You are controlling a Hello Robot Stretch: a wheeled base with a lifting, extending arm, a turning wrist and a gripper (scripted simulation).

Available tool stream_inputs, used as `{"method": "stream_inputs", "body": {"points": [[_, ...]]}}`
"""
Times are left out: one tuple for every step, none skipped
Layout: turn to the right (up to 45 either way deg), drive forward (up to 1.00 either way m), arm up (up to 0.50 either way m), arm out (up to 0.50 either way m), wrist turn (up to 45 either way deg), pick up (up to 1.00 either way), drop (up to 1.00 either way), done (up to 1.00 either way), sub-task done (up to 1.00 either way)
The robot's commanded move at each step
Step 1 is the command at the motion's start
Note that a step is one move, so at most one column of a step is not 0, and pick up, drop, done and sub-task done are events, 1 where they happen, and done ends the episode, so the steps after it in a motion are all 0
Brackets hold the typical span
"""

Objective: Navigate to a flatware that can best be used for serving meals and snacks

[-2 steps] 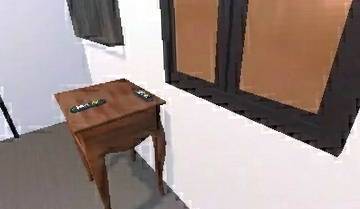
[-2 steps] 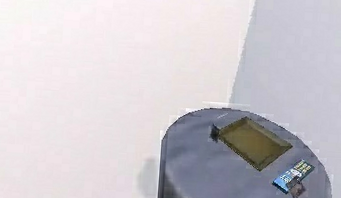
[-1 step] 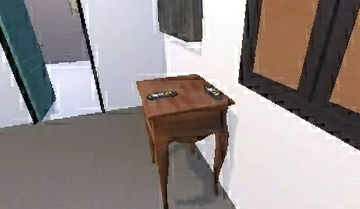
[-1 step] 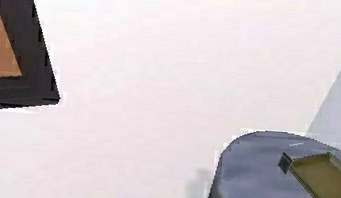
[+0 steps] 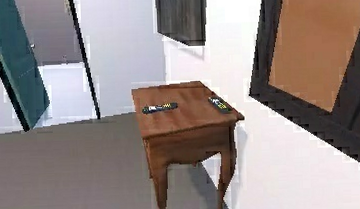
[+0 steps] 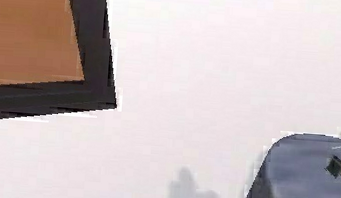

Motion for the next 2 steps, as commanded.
{"method": "stream_inputs", "body": {"points": [[45.0,0.00,0.00,0.00,0.0,0.00,0.00,0.00,0.00],[45.0,0.00,0.00,0.00,0.0,0.00,0.00,0.00,0.00]]}}
